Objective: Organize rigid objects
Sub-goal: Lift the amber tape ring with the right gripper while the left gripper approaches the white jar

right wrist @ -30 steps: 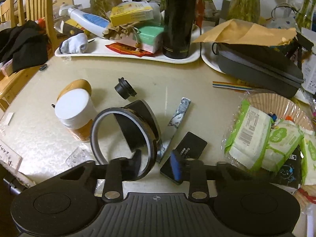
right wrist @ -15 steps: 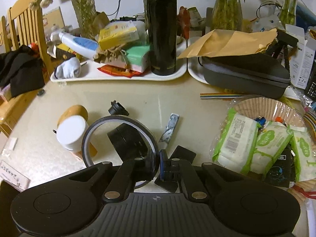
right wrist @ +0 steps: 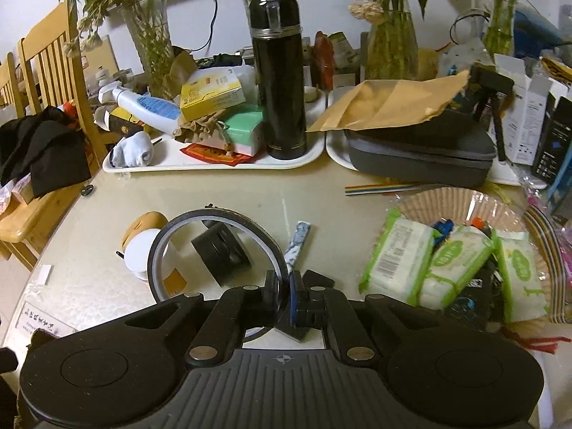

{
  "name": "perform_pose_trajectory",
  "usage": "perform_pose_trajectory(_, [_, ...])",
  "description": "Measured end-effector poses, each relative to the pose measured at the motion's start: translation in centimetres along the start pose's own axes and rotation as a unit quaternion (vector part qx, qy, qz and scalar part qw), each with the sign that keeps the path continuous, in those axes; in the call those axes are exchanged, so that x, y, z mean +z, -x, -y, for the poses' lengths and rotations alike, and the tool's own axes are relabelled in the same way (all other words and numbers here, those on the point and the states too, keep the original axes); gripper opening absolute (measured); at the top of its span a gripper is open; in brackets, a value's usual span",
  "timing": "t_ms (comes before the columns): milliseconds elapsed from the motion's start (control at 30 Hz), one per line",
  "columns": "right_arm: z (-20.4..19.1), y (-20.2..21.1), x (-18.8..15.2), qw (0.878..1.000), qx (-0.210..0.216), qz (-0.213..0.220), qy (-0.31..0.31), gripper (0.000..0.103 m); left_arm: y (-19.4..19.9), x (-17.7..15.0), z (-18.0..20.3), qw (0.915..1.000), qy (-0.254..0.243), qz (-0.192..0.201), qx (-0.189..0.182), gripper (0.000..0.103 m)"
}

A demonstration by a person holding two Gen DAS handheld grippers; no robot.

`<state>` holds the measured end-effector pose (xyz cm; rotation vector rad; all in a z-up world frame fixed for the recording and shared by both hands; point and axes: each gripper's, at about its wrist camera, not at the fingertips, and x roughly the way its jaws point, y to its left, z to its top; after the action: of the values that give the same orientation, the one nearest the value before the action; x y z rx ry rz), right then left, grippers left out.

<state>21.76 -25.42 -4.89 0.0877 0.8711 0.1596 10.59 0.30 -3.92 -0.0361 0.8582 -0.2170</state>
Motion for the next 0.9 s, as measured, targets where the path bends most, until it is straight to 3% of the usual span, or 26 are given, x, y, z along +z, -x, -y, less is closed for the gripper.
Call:
perform_pose_trajectory(333, [1.4,3.1,-0.8,1.0,0.015,-0.001,-0.018,0.008,-0.6,1.2,0.6,0.9998,-0.014,0.016,0.0,0.069])
perform_pose_trajectory(767, [2.6,5.1,-1.7,0.999,-0.015,0.002,-0.029,0.009,-3.4,2.5,1.9,0.9989,-0.04,0.026,0.003,0.069])
perform_pose_trajectory(900, [2.7,5.1,-1.6,0.999,-0.004,0.005,-0.032,0.009,-4.7,3.0,2.1,0.9988,-0.041,0.026,0.002,0.069])
